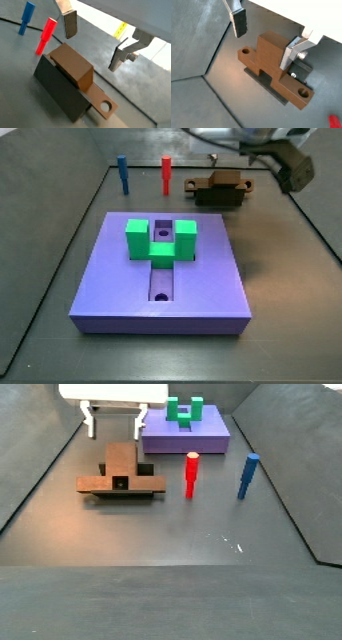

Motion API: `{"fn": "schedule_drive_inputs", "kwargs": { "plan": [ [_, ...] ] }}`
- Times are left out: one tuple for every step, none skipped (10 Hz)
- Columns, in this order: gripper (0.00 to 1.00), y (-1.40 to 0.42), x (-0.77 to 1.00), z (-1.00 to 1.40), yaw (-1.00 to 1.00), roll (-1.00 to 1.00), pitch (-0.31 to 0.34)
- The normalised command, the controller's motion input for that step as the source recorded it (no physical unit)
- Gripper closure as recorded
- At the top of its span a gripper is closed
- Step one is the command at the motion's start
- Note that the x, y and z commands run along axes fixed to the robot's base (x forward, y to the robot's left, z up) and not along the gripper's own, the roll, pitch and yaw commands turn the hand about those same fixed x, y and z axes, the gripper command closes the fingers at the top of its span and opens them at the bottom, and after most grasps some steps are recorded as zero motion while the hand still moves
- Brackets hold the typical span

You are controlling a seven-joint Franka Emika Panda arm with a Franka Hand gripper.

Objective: Pick up the brown object. Move up. Place the brown object on the fixture. Regrasp the brown object. Move to above the board. Insert the brown object.
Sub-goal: Regrasp the brown object.

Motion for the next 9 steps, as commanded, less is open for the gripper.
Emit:
{"fn": "schedule_drive_inputs", "kwargs": {
  "plan": [
    [0.0,-0.01,0.0,-0.17,0.11,0.37,0.0],
    [0.0,-0.03,-0.05,-0.12,0.1,0.23,-0.006],
    [0.0,-0.04,-0.01,-0.12,0.11,0.0,-0.02],
    [0.0,-0.07,0.04,-0.14,0.18,-0.02,-0.046],
    [0.0,-0.09,0.0,-0.21,0.24,-0.05,-0.134],
    [0.0,-0.05,0.0,-0.25,0.28,-0.04,-0.143],
    [0.0,-0.01,0.0,-0.23,0.29,-0.02,-0.111],
    [0.0,0.0,0.0,-0.21,0.26,0.0,-0.094],
    [0.0,0.0,0.0,-0.18,0.24,0.0,-0.04]
  ]
}}
